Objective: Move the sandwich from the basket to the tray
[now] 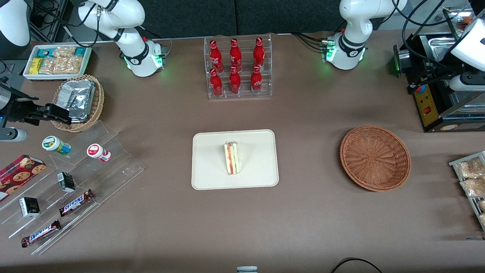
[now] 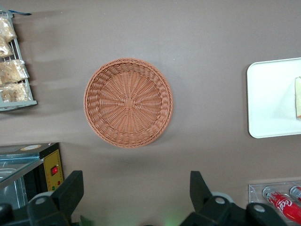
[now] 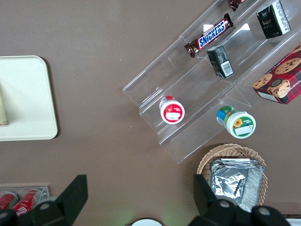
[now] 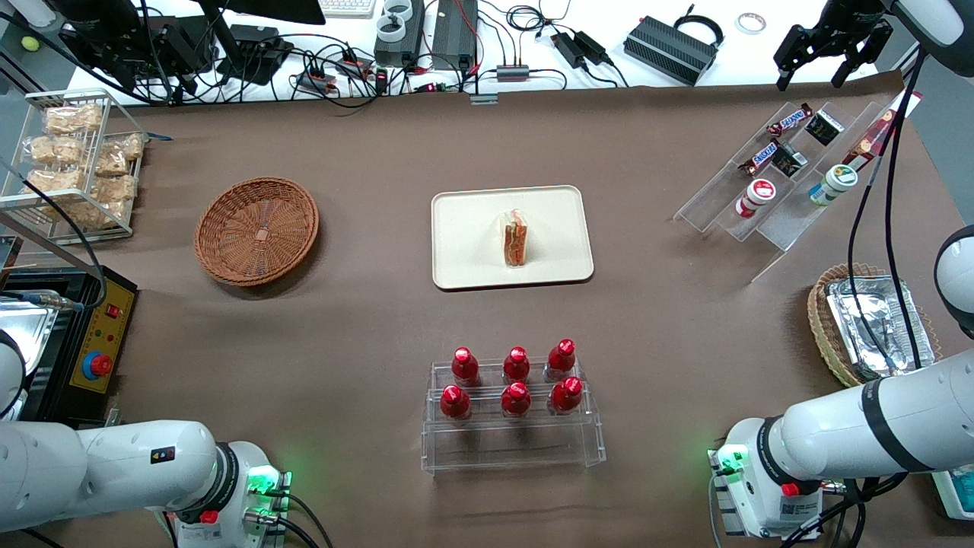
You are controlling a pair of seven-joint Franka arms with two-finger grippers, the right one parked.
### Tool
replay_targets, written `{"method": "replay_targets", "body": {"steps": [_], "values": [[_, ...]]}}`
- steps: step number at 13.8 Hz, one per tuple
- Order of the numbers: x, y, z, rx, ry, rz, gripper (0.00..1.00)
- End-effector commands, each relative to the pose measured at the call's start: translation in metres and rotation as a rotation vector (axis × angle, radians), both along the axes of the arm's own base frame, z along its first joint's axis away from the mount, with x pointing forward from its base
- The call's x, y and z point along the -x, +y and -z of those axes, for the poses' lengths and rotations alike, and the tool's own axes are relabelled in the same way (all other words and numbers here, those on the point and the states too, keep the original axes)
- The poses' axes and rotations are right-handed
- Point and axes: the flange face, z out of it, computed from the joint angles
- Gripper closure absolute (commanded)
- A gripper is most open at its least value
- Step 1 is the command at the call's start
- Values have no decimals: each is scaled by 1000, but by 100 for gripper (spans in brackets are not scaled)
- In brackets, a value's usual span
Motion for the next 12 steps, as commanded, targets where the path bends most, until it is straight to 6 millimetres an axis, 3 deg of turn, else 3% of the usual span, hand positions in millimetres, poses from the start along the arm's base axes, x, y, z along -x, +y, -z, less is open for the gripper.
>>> {"method": "replay_targets", "body": {"steps": [1,6,12], "values": [[-3,6,-5,-3,6,-15,0],[-7,29,-2,3,13,-50,0],[-12,22,1,1,18,-42,0]]}}
